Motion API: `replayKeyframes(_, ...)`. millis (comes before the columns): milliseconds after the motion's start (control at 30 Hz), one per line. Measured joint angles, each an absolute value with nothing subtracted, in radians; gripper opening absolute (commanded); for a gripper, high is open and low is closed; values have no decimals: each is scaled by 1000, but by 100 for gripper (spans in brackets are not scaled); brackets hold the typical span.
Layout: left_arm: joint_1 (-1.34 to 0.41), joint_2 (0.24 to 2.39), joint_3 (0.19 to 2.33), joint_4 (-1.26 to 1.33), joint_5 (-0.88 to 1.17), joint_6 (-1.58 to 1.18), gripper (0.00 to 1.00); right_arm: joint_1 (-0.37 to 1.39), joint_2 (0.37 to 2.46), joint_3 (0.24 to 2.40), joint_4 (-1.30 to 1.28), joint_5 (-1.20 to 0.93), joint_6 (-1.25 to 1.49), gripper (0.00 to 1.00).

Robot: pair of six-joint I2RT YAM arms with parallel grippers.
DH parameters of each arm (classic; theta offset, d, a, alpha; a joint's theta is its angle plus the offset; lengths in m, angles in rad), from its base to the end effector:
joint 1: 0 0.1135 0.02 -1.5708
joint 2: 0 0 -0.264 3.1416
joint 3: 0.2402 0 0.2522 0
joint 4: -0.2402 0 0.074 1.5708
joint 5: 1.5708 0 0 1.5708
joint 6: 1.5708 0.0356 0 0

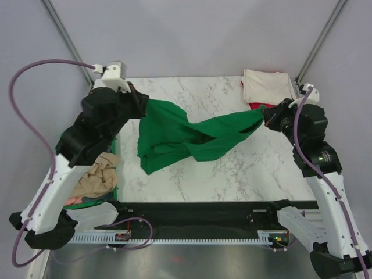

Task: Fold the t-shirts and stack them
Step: Flatten the tshirt out

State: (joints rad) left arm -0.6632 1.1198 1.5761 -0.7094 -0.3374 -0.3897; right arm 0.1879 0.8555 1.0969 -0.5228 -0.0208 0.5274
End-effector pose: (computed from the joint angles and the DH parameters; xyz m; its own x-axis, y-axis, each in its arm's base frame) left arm 0.1669 -0.1154 0.4860 -0.3073 -0.2148 -0.9270 0.2288 0.9289 -0.2911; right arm 0.1724 0.0335 0.3992 -0.3396 0.4476 -0.8272 -0.0410 0.8716 0.4885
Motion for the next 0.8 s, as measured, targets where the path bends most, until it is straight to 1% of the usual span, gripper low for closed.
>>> replayKeyframes(200,-663,955,1699,-713,-385,-290,2,188,837,1369,-572,108,519,0)
replayKeyframes(367,-663,812,1731,-702,-413,-234,2,188,691,1457,-587,270,502,0)
replayKeyframes(467,-664,758,1752,-699,-398,-220,2,188,595,1488,-588,327,501,0)
replayKeyframes(600,-664,707,1750,-675,-318,-205,2,188,493,1493,-587,370,502,0)
replayKeyframes(733,-662,655,1731,-610,-167,-188,2,188,429,1496,-596,411,501,0)
replayKeyframes(800,-651,651,1755,-587,-109,-179,2,188,420,1509,-603,431,499,0)
